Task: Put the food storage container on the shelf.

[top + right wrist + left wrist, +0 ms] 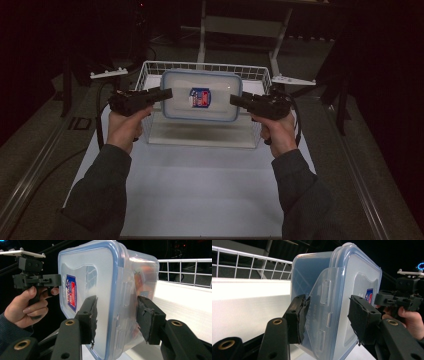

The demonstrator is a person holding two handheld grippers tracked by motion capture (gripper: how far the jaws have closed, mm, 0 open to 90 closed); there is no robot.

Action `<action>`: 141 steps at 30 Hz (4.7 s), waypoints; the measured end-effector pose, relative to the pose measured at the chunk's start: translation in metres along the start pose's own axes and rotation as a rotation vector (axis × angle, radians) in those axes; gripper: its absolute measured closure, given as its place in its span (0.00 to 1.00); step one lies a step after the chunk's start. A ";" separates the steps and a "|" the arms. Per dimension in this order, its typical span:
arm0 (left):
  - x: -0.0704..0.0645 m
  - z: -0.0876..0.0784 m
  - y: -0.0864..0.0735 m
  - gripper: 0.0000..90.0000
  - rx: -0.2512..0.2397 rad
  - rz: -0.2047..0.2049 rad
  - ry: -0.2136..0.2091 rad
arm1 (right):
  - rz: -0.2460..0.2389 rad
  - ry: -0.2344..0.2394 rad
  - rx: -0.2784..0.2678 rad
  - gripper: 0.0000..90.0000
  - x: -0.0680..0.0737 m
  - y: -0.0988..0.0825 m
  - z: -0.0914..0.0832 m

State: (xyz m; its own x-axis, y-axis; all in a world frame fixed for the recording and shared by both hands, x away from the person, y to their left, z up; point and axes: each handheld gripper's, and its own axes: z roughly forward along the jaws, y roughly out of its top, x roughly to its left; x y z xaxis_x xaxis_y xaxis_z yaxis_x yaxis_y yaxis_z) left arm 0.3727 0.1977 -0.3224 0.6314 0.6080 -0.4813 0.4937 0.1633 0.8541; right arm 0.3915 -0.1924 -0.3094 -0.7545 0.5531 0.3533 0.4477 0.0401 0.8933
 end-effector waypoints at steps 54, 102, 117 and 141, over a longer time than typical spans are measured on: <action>0.034 0.042 0.009 0.54 -0.046 -0.127 0.045 | 0.208 -0.045 -0.009 0.56 -0.046 0.012 0.026; -0.003 0.051 -0.021 0.99 0.201 0.311 0.237 | -0.095 -0.124 0.027 0.53 0.016 -0.003 -0.004; -0.022 0.021 -0.044 0.62 0.249 0.363 0.219 | -0.256 -0.175 0.197 0.50 0.035 -0.058 -0.017; -0.024 -0.082 -0.171 0.41 0.290 0.379 0.406 | -0.290 -0.289 0.325 0.27 0.027 -0.195 -0.083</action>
State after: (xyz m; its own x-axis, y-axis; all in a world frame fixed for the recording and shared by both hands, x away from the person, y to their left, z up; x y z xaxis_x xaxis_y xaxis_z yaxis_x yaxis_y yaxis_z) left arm 0.2239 0.2189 -0.4406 0.5454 0.8382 0.0069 0.4580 -0.3049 0.8350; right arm 0.2440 -0.2538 -0.4508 -0.7268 0.6863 -0.0275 0.4010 0.4566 0.7942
